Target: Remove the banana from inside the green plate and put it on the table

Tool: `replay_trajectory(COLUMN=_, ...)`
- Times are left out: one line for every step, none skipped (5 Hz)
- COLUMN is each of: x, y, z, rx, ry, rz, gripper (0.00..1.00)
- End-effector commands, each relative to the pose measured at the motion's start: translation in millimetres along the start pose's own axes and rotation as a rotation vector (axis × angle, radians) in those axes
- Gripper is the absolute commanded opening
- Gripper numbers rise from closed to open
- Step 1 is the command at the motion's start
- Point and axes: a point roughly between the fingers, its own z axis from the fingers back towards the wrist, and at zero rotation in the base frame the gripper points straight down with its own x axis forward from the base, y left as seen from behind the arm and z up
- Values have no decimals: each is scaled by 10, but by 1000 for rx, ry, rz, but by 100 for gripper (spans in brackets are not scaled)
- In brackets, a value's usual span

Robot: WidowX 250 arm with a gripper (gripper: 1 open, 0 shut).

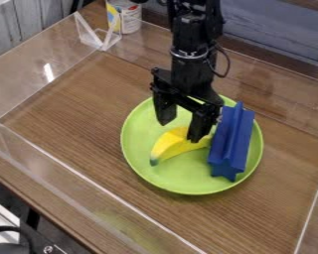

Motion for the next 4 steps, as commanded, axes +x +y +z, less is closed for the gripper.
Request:
replay_trajectory(x=73, y=44, z=188, rx=14, ry=-80, rz=3, gripper=100)
replay_trajectory(x=75, y=70, z=75, rx=15, ry=-70, rz=4, gripper=100)
replay_trajectory(x=74, y=96, z=-34, rx=16, ry=-58, rz=5, gripper=100)
replay_trajectory(x=80, y=115, z=-161, rx=20, ry=-46, rz=8, gripper=100)
